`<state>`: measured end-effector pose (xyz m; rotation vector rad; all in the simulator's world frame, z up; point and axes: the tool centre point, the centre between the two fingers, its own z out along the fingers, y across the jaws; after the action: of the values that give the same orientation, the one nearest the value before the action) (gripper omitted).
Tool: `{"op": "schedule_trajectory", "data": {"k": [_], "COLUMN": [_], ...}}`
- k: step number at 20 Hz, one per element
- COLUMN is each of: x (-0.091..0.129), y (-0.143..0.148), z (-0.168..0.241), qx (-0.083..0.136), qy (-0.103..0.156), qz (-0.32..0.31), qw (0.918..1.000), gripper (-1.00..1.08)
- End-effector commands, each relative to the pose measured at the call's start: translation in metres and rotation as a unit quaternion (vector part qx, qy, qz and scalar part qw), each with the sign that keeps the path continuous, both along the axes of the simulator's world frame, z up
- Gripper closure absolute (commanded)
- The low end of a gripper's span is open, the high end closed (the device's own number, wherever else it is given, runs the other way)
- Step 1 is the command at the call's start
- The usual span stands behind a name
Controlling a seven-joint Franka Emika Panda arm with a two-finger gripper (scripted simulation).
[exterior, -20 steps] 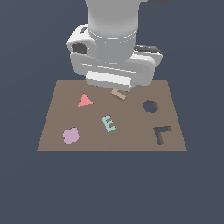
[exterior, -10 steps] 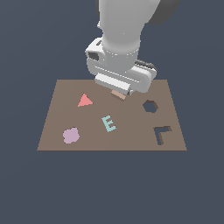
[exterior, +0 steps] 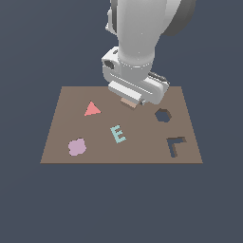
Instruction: Insert a designated object into the corresponding slot on a board.
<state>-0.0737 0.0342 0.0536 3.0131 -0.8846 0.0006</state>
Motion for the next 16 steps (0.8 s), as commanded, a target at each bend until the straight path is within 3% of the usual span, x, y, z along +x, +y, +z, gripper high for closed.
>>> {"op": "schedule_trajectory", "data": {"k": [1,16], "x": [-0.001,-0.001], "y": [0.002,0.003], "z": [-0.003,-0.024], "qx": [0.0,0.001], "qy": [0.0,0.0], "qz": [-0.007,-0.008], "qw": [1.0,1.0], "gripper": [-0.92,-0.92]}}
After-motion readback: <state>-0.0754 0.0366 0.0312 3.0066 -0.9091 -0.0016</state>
